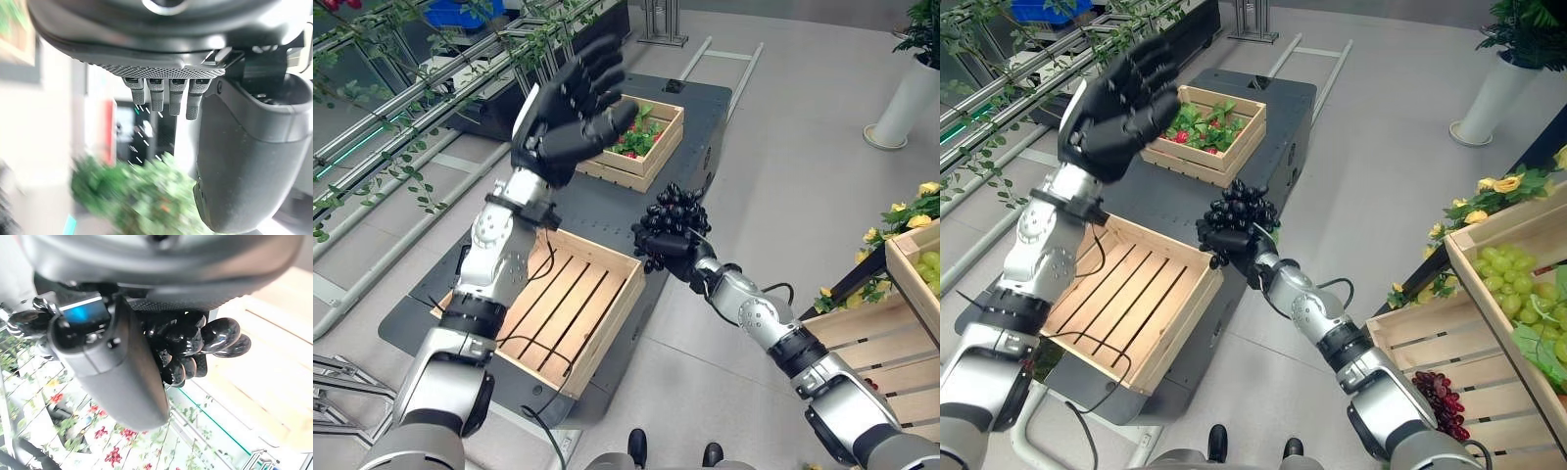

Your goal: Pick up the fruits from the basket on one side to the basket on the other side

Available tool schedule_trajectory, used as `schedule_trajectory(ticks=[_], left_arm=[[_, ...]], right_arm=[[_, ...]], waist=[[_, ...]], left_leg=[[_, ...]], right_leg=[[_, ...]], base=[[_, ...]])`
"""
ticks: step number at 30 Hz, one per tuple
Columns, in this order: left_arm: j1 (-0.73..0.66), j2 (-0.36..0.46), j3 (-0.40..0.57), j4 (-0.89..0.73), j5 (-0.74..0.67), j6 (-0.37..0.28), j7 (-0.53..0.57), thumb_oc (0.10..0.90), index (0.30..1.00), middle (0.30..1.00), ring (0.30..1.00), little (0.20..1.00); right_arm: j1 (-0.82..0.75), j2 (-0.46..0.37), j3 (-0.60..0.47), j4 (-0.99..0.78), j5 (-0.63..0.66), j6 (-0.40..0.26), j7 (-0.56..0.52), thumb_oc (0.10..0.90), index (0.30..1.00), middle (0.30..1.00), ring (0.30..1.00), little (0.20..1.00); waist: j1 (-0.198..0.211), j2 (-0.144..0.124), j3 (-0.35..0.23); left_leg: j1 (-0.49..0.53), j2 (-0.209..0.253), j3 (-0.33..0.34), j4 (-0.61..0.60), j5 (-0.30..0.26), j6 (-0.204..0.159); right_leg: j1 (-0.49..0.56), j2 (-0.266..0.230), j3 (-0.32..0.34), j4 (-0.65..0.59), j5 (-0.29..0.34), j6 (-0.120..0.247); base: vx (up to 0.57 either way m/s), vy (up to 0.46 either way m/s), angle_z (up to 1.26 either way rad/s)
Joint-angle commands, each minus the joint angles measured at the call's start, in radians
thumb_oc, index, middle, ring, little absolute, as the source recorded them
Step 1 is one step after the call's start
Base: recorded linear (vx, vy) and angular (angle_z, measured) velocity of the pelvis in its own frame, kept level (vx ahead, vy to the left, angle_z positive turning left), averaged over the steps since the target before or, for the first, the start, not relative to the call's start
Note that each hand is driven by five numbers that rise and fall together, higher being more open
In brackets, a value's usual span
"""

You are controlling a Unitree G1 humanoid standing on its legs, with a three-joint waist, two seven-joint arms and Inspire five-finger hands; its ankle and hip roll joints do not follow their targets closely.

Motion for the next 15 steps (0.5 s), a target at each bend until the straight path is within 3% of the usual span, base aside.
schedule_trajectory(ticks=[1, 8, 15], left_arm=[[0.083, -0.033, 0.046, 0.059, 0.121, -0.147, 0.083, 0.800, 0.900, 0.900, 0.900, 0.900], [0.309, -0.133, 0.030, 0.092, 0.291, -0.135, 0.203, 0.800, 0.900, 0.900, 0.900, 0.900], [0.411, -0.215, 0.007, 0.141, 0.286, -0.163, 0.204, 0.800, 0.900, 0.900, 0.900, 0.900]], right_arm=[[0.087, 0.077, -0.097, -0.097, -0.069, -0.119, 0.103, 0.400, 0.300, 0.300, 0.300, 0.300], [0.311, 0.047, -0.117, -0.195, -0.131, -0.128, 0.191, 0.400, 0.300, 0.300, 0.300, 0.300], [0.424, 0.016, -0.135, -0.254, -0.134, -0.156, 0.215, 0.400, 0.300, 0.300, 0.300, 0.300]], waist=[[0.013, -0.026, -0.200], [-0.021, -0.035, -0.166], [-0.063, -0.044, -0.104]], left_leg=[[0.000, -0.047, -0.024, 0.001, -0.055, 0.000], [0.014, -0.041, 0.015, 0.001, -0.062, 0.007], [0.013, -0.029, 0.083, 0.001, -0.062, 0.013]], right_leg=[[-0.034, 0.010, 0.030, 0.001, 0.044, -0.058], [-0.041, 0.016, 0.063, 0.001, 0.054, -0.050], [-0.078, 0.027, 0.123, 0.001, 0.069, -0.046]], base=[[0.00, 0.000, 0.00], [0.02, 0.001, -0.12], [-0.03, 0.017, -0.33]])
